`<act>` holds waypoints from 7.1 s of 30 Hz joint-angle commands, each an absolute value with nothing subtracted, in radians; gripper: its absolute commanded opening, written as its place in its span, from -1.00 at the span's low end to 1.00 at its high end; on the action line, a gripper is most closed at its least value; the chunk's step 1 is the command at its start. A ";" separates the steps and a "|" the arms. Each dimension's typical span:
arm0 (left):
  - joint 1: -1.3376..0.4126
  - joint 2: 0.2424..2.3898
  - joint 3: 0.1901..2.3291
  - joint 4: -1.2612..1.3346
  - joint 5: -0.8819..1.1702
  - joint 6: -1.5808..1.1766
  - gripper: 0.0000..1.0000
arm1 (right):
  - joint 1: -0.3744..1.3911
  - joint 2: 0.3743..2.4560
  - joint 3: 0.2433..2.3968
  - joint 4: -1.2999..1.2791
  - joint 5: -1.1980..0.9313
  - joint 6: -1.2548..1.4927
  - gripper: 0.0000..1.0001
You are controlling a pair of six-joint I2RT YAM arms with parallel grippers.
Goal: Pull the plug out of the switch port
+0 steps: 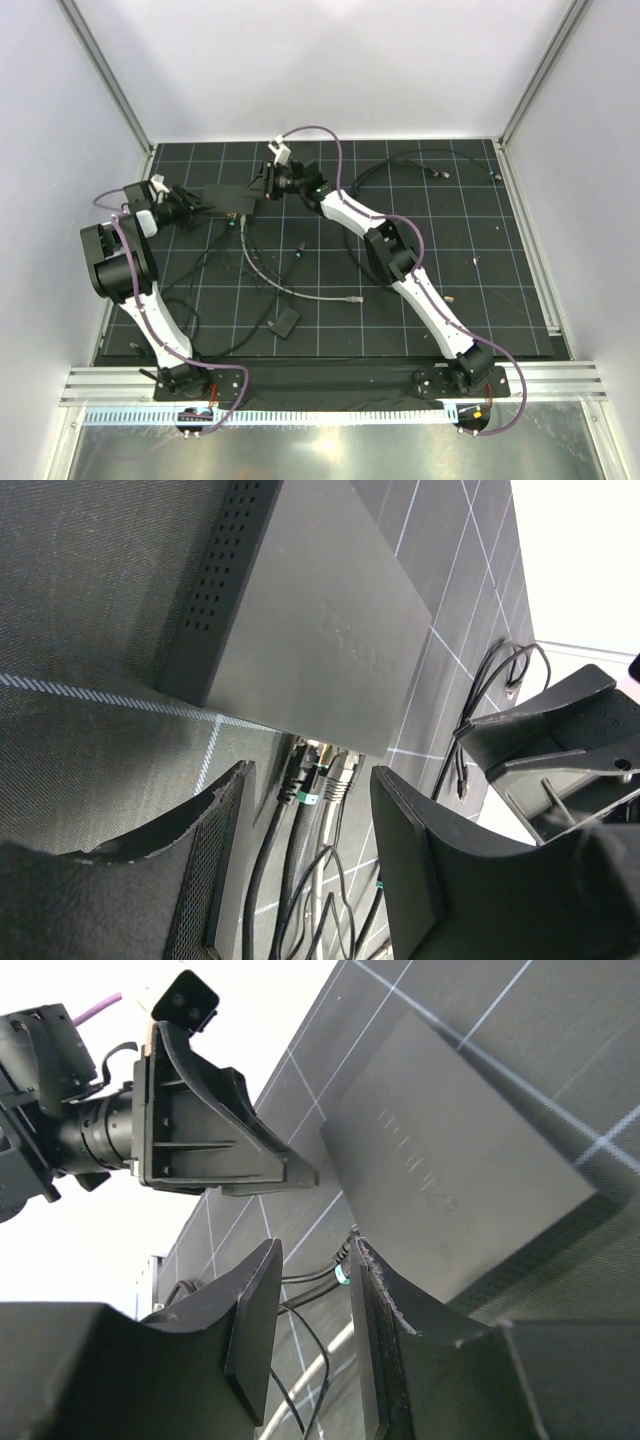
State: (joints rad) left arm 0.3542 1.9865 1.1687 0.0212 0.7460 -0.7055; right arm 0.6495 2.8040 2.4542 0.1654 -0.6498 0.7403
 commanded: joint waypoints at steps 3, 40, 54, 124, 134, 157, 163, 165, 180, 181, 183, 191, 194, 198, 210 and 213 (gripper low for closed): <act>0.356 1.993 1.118 0.189 0.776 -0.753 0.05 | 0.664 2.858 2.549 0.227 -0.643 0.801 -0.24; 0.262 2.100 1.058 0.299 0.706 -0.836 -0.48 | 0.663 2.872 2.563 0.190 -0.594 0.819 -0.33; 0.264 2.154 1.146 0.143 0.698 -0.802 -0.90 | 0.663 2.872 2.562 0.184 -0.586 0.818 -0.33; 0.262 1.058 1.327 -0.558 0.252 -0.626 -1.00 | 0.911 2.525 2.154 1.152 -1.216 1.307 0.76; 0.262 1.065 1.374 -0.575 0.235 -0.643 -1.00 | 0.925 2.442 2.094 0.813 -1.212 0.991 -0.30; 0.262 0.908 1.365 -0.747 -0.050 -0.517 0.75 | 0.933 2.123 1.942 0.276 -0.758 0.790 -0.98; 0.262 0.801 1.322 -0.752 -0.167 -0.502 0.77 | 0.934 2.057 2.002 0.428 -0.793 1.088 -0.98; 0.262 0.775 1.309 -0.755 -0.195 -0.492 0.79 | 0.933 2.027 2.016 0.439 -0.785 1.112 -0.98; 0.264 0.727 1.256 -0.762 -0.108 -0.488 0.78 | 0.596 1.836 2.363 0.017 -0.653 1.064 -0.98; 0.262 0.729 1.250 -0.764 -0.092 -0.488 0.79 | 0.480 1.809 2.299 0.043 -0.661 1.101 -0.98; 0.262 0.735 1.240 -0.744 -0.034 -0.488 0.79 | 0.373 1.787 2.240 0.124 -0.693 1.168 -0.98; 0.262 0.793 1.203 -0.715 0.064 -0.500 0.76 | -0.122 1.810 1.945 0.333 -0.798 1.319 -0.98; 0.262 0.801 1.187 -0.690 0.089 -0.506 0.76 | -0.230 1.859 1.836 0.435 -0.816 1.380 -0.98; 0.262 0.831 1.183 -0.673 0.113 -0.512 0.74 | -0.316 1.910 1.727 0.564 -0.813 1.473 -0.98; 0.262 0.897 1.151 -0.621 0.158 -0.522 0.72 | -0.370 1.772 1.569 -0.291 -0.473 0.815 -0.98; 0.262 0.902 1.134 -0.609 0.169 -0.523 0.72 | -0.370 1.750 1.534 -0.443 -0.347 0.694 -0.98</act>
